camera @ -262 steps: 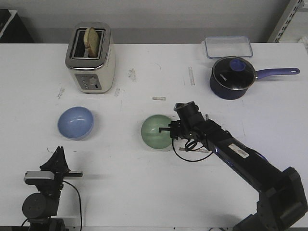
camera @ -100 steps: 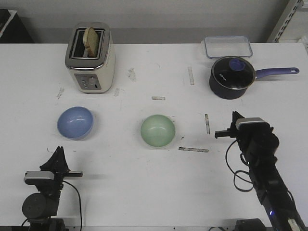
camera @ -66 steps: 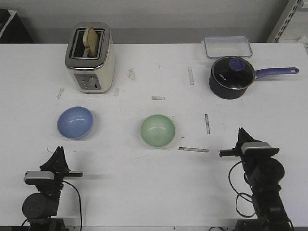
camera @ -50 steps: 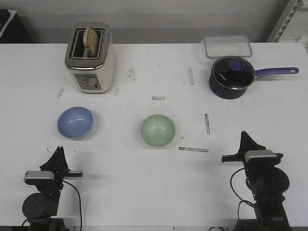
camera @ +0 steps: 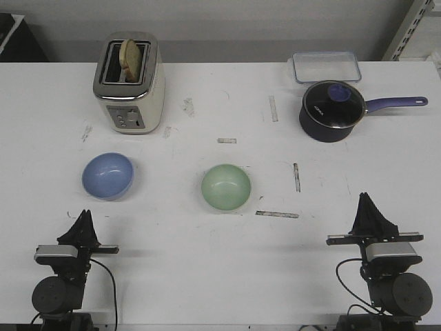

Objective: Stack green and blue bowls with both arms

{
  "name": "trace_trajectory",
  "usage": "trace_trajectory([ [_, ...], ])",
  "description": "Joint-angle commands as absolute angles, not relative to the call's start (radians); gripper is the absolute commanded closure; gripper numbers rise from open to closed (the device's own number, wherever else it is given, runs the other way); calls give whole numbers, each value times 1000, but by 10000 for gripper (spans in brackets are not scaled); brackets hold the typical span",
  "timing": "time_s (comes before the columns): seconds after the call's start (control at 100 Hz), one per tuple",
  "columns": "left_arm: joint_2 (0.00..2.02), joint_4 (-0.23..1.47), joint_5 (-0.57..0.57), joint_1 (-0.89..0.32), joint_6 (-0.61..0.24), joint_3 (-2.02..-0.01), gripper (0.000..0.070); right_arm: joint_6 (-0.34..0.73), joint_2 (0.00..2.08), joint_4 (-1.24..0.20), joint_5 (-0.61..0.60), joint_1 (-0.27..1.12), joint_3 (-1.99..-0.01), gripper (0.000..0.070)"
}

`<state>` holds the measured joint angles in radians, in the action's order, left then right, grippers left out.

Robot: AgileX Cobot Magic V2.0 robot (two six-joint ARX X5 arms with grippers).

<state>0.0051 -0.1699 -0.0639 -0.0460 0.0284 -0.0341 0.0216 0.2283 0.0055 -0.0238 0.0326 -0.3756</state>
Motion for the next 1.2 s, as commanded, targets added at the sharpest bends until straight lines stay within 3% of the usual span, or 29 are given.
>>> trace_trajectory([
  [0.0,3,-181,-64,-45,36,-12,698,10,216,15,-25,34,-379,700],
  [0.41,3,-188,-74,-45,34,-26,698,10,209,15,-25,34,-379,700],
  [0.68,49,-151,-75,-45,38,-166,698,10,209,15,-25,34,-379,700],
  [1.19,579,48,-75,-45,65,-621,699,10,209,15,-25,34,-379,700],
])
